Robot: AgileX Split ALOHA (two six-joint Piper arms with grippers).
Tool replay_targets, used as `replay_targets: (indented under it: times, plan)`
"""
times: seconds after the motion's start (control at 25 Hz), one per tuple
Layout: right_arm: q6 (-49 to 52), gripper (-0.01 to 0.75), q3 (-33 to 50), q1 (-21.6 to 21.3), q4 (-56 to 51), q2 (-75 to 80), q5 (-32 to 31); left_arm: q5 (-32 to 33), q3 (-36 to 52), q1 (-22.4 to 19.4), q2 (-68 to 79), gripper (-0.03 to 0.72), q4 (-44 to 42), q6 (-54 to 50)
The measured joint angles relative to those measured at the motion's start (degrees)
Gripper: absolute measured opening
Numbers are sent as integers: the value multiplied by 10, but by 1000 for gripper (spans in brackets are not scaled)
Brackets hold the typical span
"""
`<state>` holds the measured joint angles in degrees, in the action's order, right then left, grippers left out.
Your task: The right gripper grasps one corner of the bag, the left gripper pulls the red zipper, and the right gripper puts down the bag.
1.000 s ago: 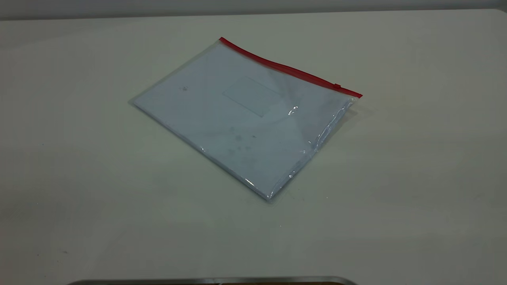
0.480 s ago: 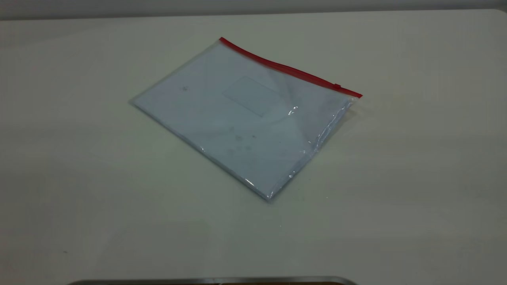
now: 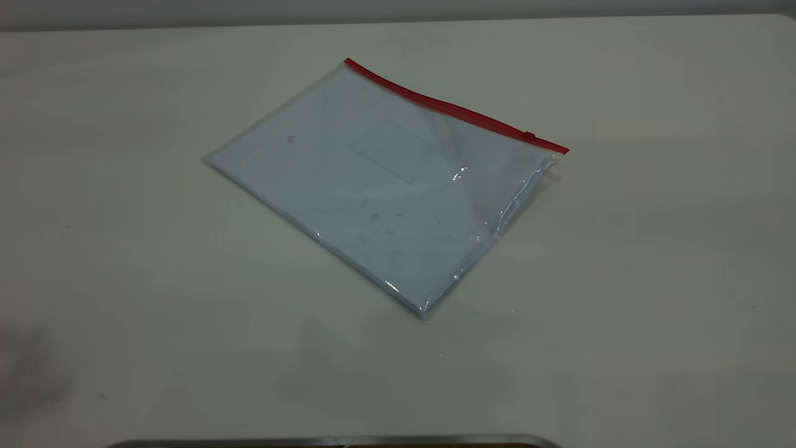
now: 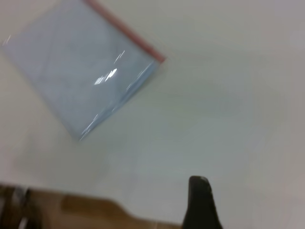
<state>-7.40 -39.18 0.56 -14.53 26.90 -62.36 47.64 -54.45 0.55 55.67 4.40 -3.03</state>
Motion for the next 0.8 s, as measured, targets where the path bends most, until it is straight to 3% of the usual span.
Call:
replay_targets:
  times: [0.28, 0.52, 0.8]
  plan:
    - [-28, 589, 0, 0, -46, 159, 77, -76, -66, -2, 199, 577, 74, 81]
    - [-71, 589, 0, 3, -77, 326, 196, -135, -110, 1, 337, 577, 155, 204]
    - [-167, 589, -2, 68, -144, 565, 355, -142, -173, 39, 469, 577, 238, 383]
